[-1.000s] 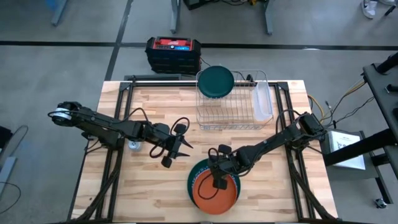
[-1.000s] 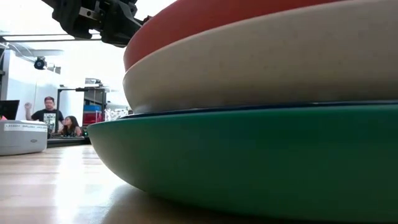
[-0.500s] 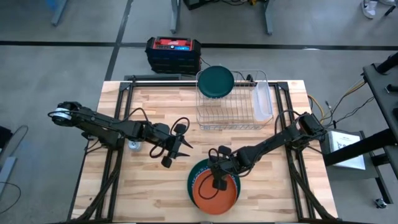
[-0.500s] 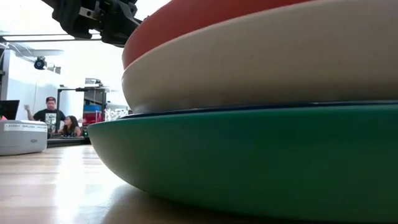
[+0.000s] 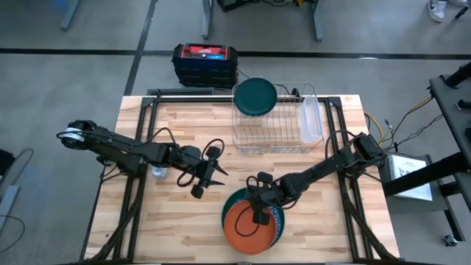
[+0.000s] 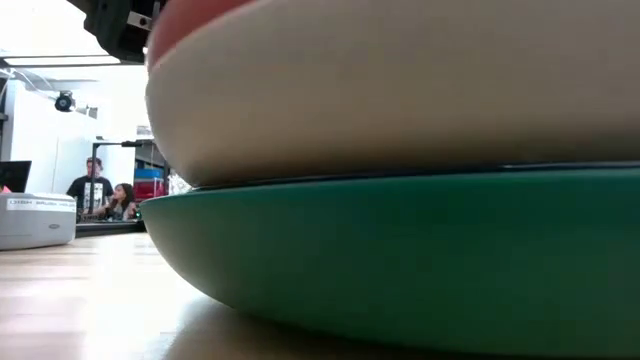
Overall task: Sort dishes
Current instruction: Put the orange plate in the dish rack
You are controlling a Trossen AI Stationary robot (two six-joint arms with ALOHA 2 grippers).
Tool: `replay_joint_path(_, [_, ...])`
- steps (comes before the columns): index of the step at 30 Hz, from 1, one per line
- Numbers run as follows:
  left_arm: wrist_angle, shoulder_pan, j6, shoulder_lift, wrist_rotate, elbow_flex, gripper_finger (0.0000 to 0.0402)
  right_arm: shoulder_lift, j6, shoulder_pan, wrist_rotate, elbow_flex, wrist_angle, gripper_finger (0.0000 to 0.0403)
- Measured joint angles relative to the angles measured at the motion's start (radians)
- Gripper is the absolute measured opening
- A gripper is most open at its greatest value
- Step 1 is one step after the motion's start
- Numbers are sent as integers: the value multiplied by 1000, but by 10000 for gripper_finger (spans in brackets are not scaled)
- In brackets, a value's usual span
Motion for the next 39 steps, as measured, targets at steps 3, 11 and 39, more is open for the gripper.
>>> replay_joint_path(3, [0, 0, 0, 0, 0, 0, 155, -3, -27, 2, 27, 15, -23, 1])
replay_joint_path(11, [0, 0, 0, 0, 0, 0, 155, -6, -31, 19, 128, 67, -158, 0])
replay_joint_path(39, [-1, -1, -12, -35, 1, 0, 155, -392, -557, 198, 714, 125, -265, 0])
